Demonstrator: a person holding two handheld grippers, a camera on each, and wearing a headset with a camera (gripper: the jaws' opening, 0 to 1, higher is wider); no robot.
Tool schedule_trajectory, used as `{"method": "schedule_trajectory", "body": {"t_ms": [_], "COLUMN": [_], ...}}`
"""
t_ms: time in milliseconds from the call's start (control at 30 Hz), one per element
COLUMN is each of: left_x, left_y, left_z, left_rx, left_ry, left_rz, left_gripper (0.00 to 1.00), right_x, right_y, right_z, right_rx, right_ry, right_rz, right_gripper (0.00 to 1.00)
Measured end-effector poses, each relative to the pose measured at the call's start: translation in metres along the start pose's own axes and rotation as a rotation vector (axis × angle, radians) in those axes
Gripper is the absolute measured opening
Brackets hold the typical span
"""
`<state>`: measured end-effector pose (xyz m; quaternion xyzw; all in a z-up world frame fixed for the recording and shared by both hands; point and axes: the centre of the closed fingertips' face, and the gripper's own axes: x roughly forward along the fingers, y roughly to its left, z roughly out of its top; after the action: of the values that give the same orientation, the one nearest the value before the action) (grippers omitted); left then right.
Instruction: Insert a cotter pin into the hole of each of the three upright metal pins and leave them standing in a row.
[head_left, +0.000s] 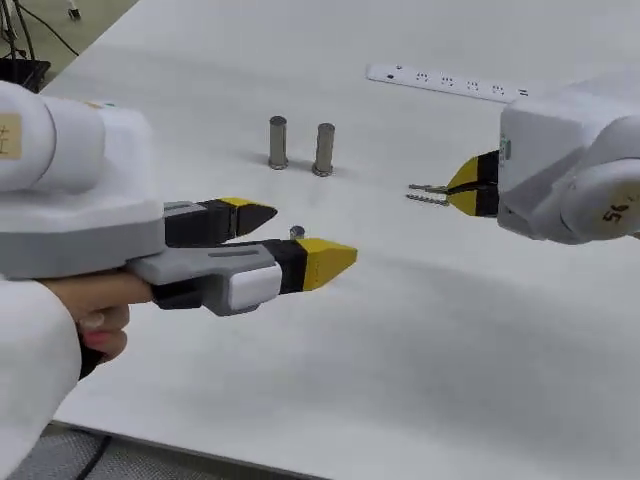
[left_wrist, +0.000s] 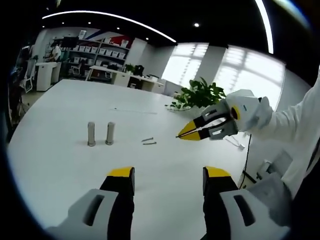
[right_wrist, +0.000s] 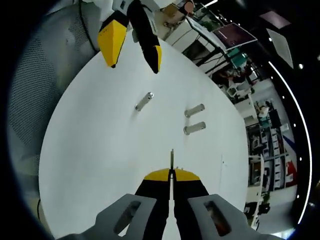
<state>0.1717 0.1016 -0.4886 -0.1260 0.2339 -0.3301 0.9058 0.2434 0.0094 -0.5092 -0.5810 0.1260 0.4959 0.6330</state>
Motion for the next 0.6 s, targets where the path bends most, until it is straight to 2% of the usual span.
{"method": "schedule_trajectory", "body": {"t_ms": [200, 333, 400, 467, 600], "left_x": [0.011, 0.016, 0.019, 0.023, 0.029], "left_y": [-0.009, -0.015, -0.017, -0.020, -0.023], "left_z": [0.005, 0.002, 0.002, 0.002, 0.006], "left_rx": [-0.009, -0.019, -0.020, -0.022, -0.041], "left_ry": [-0.017, -0.007, -0.004, -0.003, -0.020], "left_rz": [-0.027, -0.052, -0.055, -0.066, -0.072], "left_gripper": [0.44, 0.35, 0.31, 0.30, 0.22], "right_x": [-0.010, -0.014, -0.015, -0.014, -0.014], "right_y": [0.006, 0.010, 0.013, 0.018, 0.022], "right_z": [0.016, 0.024, 0.027, 0.031, 0.032], "right_rx": [0.006, 0.013, 0.016, 0.051, 0.005], "right_ry": [-0.038, -0.060, -0.069, -0.095, -0.086], "right_rz": [-0.036, -0.043, -0.036, -0.018, -0.037], "right_gripper": [0.00, 0.00, 0.00, 0.00, 0.00]}}
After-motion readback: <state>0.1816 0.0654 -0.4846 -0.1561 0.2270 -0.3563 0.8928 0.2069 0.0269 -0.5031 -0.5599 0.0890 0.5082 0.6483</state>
